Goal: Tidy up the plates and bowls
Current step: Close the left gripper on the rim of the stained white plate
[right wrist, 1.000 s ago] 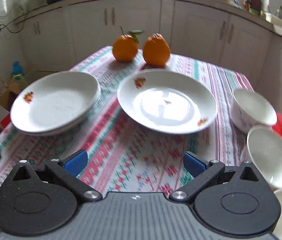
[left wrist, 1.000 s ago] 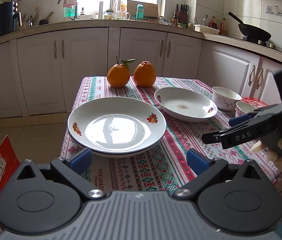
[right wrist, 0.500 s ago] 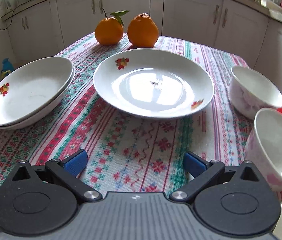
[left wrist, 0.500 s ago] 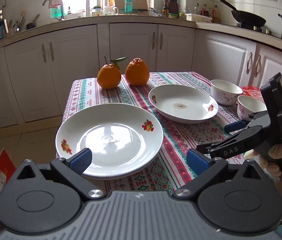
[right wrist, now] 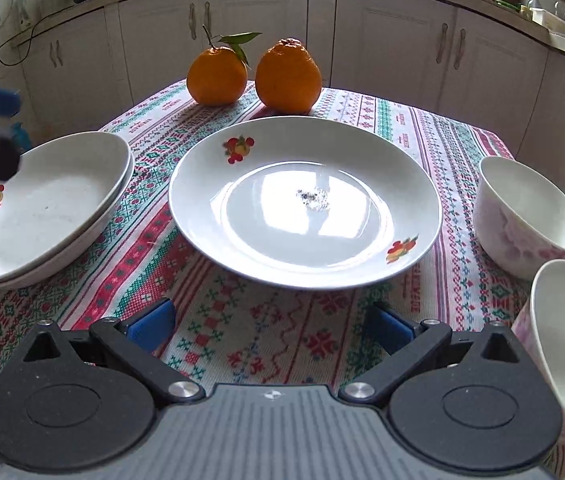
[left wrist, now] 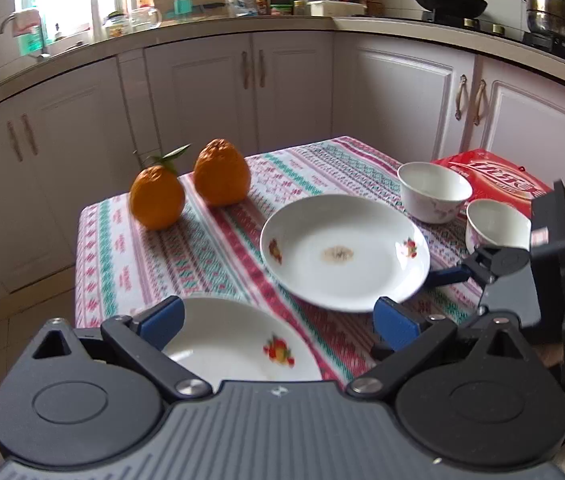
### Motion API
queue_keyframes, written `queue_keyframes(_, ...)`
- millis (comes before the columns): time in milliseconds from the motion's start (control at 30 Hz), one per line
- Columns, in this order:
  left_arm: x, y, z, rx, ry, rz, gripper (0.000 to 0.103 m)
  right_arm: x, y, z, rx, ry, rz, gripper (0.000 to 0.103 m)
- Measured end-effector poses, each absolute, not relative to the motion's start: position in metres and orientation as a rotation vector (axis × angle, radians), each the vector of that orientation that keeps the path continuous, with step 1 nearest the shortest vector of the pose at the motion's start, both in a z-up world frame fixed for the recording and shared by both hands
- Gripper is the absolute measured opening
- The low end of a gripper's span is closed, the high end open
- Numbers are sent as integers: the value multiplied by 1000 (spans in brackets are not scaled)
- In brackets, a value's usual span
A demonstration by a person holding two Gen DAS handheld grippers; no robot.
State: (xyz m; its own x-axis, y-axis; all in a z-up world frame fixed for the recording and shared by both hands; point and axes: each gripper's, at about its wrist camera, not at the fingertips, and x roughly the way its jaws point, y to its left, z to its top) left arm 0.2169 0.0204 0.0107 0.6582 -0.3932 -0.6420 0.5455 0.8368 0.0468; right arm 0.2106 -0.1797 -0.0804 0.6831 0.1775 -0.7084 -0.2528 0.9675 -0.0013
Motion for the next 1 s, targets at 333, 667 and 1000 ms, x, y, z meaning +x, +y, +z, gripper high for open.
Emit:
queue_keyframes(333, 288, -23, 0, 288, 742, -628, 100, 218, -183, -82, -90, 781, 211, 103)
queue_keyframes(667, 339, -65, -22, 370, 825, -721, 97, 222, -189, -82, -86, 766, 199, 99)
queue_keyframes(1000, 380, -91, -37, 418, 919, -786, 84, 222, -189, -79, -92, 759, 213, 85)
